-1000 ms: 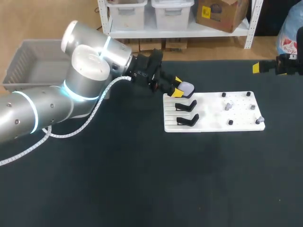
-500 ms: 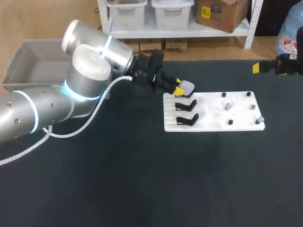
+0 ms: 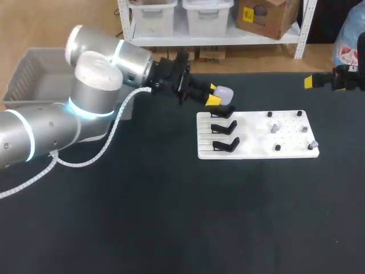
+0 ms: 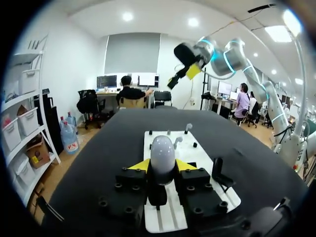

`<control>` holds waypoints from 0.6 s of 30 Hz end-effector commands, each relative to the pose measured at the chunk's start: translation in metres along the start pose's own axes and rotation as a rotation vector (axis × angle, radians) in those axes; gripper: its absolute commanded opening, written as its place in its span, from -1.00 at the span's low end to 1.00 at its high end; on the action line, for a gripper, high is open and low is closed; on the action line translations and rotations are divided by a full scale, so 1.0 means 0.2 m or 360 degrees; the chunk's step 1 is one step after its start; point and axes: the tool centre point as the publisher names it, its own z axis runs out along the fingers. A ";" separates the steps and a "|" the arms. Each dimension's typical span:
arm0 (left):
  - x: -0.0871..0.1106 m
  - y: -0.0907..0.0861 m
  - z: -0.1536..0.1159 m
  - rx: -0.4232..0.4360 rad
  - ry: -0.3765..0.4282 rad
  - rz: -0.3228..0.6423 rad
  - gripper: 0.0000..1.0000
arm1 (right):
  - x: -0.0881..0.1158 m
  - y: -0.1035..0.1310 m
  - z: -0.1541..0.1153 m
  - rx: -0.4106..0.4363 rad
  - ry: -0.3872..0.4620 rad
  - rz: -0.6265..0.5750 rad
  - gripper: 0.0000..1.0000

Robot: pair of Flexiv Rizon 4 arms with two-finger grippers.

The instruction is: Pick up each earbud case from the left stands, insert the matching earbuds, close the lid, and place the case in the box.

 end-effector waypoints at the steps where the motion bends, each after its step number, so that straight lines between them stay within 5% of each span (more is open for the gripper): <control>1: -0.04 -0.14 -0.06 -0.0085 -0.0143 0.0031 -1.00 | 0.00 0.00 0.00 -0.0001 0.0000 -0.0001 1.00; 18: -0.25 -0.27 -0.02 -0.0139 -0.0380 0.0158 -1.00 | 0.00 0.00 0.00 -0.0001 0.0000 -0.0001 1.00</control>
